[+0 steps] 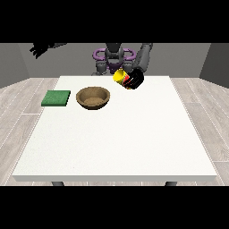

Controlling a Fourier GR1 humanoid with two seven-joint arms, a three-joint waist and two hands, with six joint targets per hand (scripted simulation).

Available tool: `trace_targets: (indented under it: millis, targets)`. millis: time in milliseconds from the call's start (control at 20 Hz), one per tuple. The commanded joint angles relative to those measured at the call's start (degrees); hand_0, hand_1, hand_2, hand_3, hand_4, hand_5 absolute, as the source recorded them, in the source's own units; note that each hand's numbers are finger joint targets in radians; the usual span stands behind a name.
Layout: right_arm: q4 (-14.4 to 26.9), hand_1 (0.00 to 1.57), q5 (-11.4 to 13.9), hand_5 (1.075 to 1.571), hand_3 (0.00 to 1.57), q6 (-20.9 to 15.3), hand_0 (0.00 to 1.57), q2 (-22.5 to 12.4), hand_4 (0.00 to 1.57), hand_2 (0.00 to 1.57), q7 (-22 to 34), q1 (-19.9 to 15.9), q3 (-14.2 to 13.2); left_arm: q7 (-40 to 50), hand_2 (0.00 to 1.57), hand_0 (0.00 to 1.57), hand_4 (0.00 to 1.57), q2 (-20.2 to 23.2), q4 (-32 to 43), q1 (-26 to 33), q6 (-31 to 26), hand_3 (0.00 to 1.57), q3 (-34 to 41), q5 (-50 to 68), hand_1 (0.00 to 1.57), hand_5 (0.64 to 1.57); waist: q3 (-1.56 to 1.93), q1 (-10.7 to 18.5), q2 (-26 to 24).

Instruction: Pick the cup and pour the ball into the bowl, then pick the bowl and place it on the pad

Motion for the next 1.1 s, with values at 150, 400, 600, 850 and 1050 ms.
trace_targets:
  millis: [150, 400, 600, 850, 1050]
  targets:
    - [5.0, 0.00, -0.3, 1.561, 0.08, 3.1, 0.00, -0.4, 0.68, 0.00, -0.2, 1.0, 0.4, 20.2, 1.57, 1.36, 1.44, 2.4, 8.1, -8.2, 6.6, 1.57, -12.9, -21.8, 1.36, 1.545, 0.03, -1.0, -4.2]
    - [10.2, 0.00, -0.7, 1.560, 0.00, 4.4, 0.00, -2.8, 0.69, 0.00, -1.5, -0.3, -1.9, 33.7, 1.57, 1.36, 1.47, -4.8, 9.6, -14.3, 1.8, 1.57, -18.3, -29.9, 1.36, 1.531, -0.24, 1.9, -4.7]
    - [15.2, 0.00, -1.3, 1.561, 0.12, 6.9, 0.00, -4.1, 0.70, 0.00, -4.5, -2.1, -3.3, 41.1, 1.57, 1.33, 1.47, -4.9, 7.5, -19.1, -3.8, 1.57, -23.0, -33.3, 1.33, 1.535, -0.24, 1.2, -3.0]
    - [15.0, 0.00, 1.0, 1.556, 0.18, 5.2, 0.00, -1.6, 0.69, 0.00, -3.6, -4.2, 0.2, 53.1, 1.57, 1.46, 1.26, -5.0, 9.9, -25.0, -10.9, 1.57, -30.3, -42.1, 1.46, 1.557, -0.21, -0.9, -4.5]
    - [14.1, 0.00, 1.6, 1.554, 0.26, 2.6, 0.00, 0.1, 0.69, 0.00, -2.4, -4.3, 1.0, 53.6, 1.57, 1.40, 1.04, -5.0, 11.4, -26.4, -16.1, 1.57, -33.4, -46.8, 1.40, 1.571, -0.28, -0.8, -6.4]
